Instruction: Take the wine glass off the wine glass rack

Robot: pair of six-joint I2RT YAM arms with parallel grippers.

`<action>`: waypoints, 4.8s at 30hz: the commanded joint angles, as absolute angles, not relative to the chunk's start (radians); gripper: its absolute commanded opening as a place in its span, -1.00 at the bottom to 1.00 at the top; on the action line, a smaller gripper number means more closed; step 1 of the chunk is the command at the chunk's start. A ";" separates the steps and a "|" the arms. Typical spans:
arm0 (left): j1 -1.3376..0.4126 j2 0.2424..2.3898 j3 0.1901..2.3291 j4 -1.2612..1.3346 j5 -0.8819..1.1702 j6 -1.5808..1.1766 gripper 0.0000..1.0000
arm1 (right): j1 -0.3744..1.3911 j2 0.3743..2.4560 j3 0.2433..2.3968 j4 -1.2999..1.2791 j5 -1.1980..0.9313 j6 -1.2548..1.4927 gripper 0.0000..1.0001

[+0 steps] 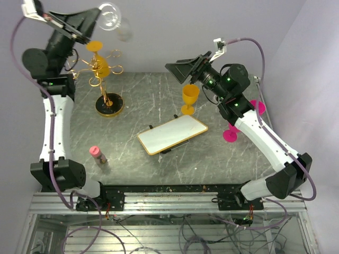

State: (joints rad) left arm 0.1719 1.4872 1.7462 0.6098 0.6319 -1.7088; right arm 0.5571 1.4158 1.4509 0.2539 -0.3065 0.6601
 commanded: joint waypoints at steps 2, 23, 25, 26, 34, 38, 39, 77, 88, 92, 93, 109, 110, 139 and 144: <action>0.004 1.427 1.611 0.786 0.612 -1.808 -0.86 | 0.546 1.433 1.358 0.599 -0.457 0.876 0.99; -0.334 1.436 1.439 1.047 0.504 -1.934 -0.86 | 0.429 1.427 1.151 1.269 -0.553 1.397 0.48; -0.342 1.447 1.430 1.085 0.496 -1.953 -0.86 | 0.429 1.423 1.145 1.352 -0.554 1.453 0.28; -0.343 1.453 1.426 1.099 0.491 -1.961 -0.86 | 0.430 1.417 1.142 1.366 -0.553 1.467 0.18; -0.345 1.439 1.361 1.082 0.476 -1.913 -0.44 | 0.430 1.333 1.116 1.335 -0.496 1.425 -1.00; -0.345 1.362 1.321 0.880 0.473 -1.745 0.44 | 0.428 1.247 1.153 0.929 -0.374 1.319 -1.00; -0.344 1.341 1.314 0.808 0.470 -1.692 0.60 | 0.428 1.221 1.182 0.706 -0.308 1.289 -1.00; -0.258 1.269 1.718 -0.483 0.055 -0.654 0.97 | 0.097 2.145 2.367 -1.169 0.453 1.096 -1.00; -0.041 1.414 1.814 -0.558 0.200 -0.670 0.90 | 0.064 2.228 2.365 -1.217 0.419 1.103 -1.00; 0.030 1.456 1.854 -0.578 0.198 -0.633 0.89 | 0.061 2.245 2.367 -1.224 0.411 1.100 -1.00; 0.051 1.462 1.858 -0.577 0.199 -0.624 0.90 | 0.061 2.248 2.367 -1.222 0.410 1.099 -1.00; 0.244 1.618 2.029 -0.636 0.145 -0.454 0.90 | 0.058 2.246 2.381 -1.224 0.386 1.058 -0.33; 0.251 1.626 2.038 -0.637 0.136 -0.445 0.92 | 0.059 2.237 2.381 -1.220 0.387 1.049 -0.19; 0.239 2.121 2.378 -0.495 0.276 -0.865 0.53 | 0.082 1.905 2.214 -1.102 0.451 1.014 0.68; 0.215 2.173 2.459 -0.535 0.219 -0.860 0.47 | 0.083 1.895 2.198 -1.097 0.453 1.011 0.68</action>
State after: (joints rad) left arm 0.2367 2.1387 2.3917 -0.5091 0.2718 -0.8440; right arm 0.0795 1.9377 2.2093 -1.1103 0.4259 1.0122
